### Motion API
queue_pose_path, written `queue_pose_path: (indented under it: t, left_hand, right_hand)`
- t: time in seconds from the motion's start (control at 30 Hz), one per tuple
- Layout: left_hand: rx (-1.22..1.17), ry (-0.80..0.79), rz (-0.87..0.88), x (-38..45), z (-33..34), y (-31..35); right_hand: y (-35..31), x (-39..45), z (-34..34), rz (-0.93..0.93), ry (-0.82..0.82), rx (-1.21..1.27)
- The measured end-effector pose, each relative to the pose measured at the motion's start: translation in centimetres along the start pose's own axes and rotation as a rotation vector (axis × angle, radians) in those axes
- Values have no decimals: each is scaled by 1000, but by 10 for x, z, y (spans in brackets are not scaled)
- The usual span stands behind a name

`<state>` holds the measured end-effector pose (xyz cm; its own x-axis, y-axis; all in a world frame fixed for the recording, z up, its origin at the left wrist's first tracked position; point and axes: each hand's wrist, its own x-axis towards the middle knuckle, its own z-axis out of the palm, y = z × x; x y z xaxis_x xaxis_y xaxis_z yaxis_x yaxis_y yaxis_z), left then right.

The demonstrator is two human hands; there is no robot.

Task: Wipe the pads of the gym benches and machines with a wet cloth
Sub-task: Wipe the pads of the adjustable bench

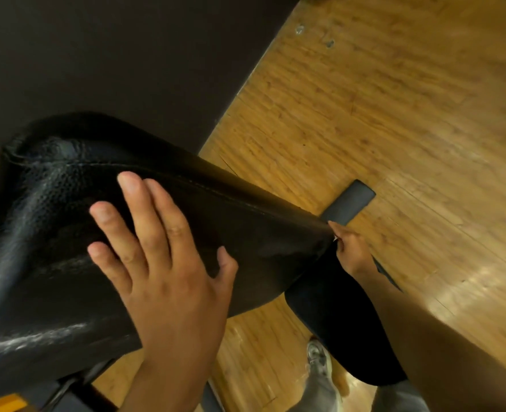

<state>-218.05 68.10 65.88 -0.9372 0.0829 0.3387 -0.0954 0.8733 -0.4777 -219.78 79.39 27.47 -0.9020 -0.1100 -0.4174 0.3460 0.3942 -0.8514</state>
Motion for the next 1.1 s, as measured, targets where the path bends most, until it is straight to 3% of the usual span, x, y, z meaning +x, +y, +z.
queue_pose_path:
  t: [0.17,0.77,1.1]
  left_hand:
    - [0,0,16,1,2,-2]
    - [-180,-18,47,2,-24,-17]
    - [-199,27,2,9,-37,-32]
  right_hand:
    - [-17,-1,4,0,77,20]
    - [-260,-91,-88,-649,274,239]
    - [-371,-114,-133,-976,327,114]
